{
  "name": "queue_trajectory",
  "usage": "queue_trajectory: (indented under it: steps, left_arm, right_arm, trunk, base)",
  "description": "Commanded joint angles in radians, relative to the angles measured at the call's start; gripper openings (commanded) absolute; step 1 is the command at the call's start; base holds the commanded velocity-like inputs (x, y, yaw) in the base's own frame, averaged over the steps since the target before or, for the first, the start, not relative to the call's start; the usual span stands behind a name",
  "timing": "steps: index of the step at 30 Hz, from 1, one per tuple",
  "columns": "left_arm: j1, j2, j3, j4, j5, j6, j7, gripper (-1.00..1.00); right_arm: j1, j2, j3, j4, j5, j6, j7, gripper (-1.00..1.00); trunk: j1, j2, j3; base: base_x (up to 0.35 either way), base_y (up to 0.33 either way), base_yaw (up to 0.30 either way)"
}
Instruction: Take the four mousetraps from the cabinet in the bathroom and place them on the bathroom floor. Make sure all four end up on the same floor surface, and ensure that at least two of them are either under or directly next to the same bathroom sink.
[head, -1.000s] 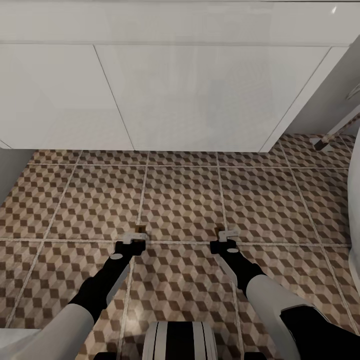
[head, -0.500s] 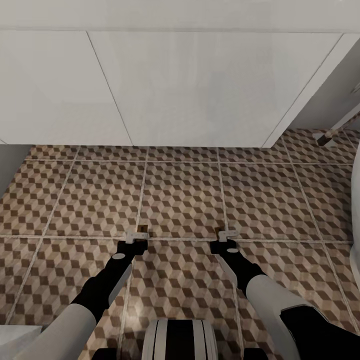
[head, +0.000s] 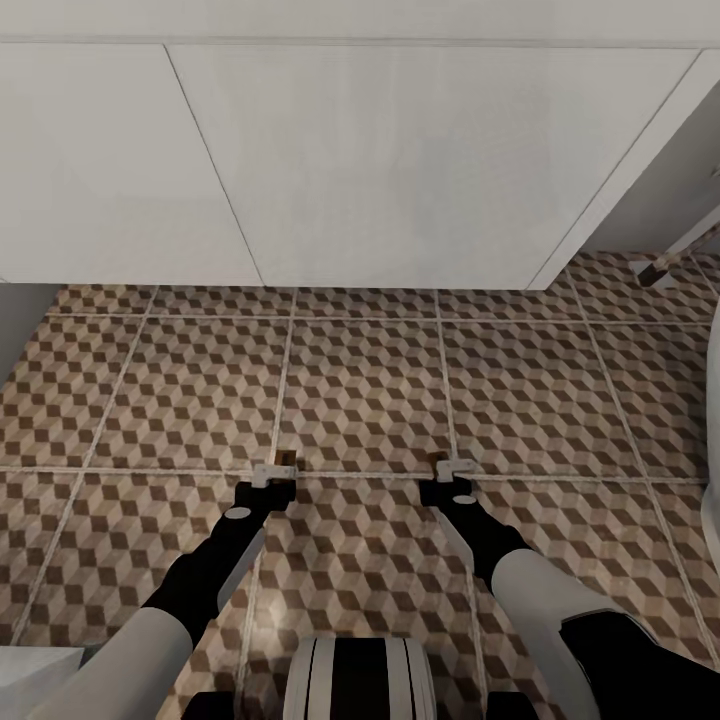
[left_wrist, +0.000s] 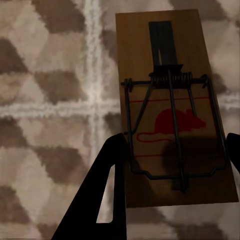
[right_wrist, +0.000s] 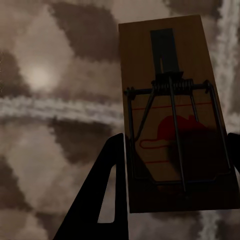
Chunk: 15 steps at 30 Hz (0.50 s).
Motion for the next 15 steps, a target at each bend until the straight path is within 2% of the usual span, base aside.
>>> queue_trajectory:
  steps: [1, 8, 11, 15]
  left_arm:
    - [-0.001, 0.001, -0.006, 0.000, 0.008, 0.003, 0.012, -1.00]
    - [-0.001, 0.003, 0.000, 0.009, 0.011, -0.036, 0.016, -1.00]
    - [-0.001, 0.003, -0.003, 0.011, 0.008, -0.087, 0.018, -1.00]
    - [-0.001, 0.003, -0.004, 0.013, -0.016, -0.161, 0.025, -1.00]
  right_arm:
    - [0.000, 0.000, 0.009, -0.002, -0.007, 0.006, -0.007, -1.00]
    - [0.000, 0.000, 0.010, -0.002, -0.007, 0.006, -0.007, -1.00]
    - [0.000, 0.000, 0.009, -0.002, -0.007, 0.006, -0.007, -1.00]
    - [0.000, 0.000, 0.009, -0.002, -0.007, 0.006, -0.008, -1.00]
  trunk:
    - [0.000, 0.000, -0.001]
    - [0.000, 0.000, -0.001]
    - [0.000, 0.000, -0.001]
    - [0.000, 0.000, -0.001]
  base:
    - [0.000, 0.000, 0.000]
    - [0.000, 0.000, 0.000]
    - [0.000, 0.000, 0.000]
    - [0.000, 0.000, 0.000]
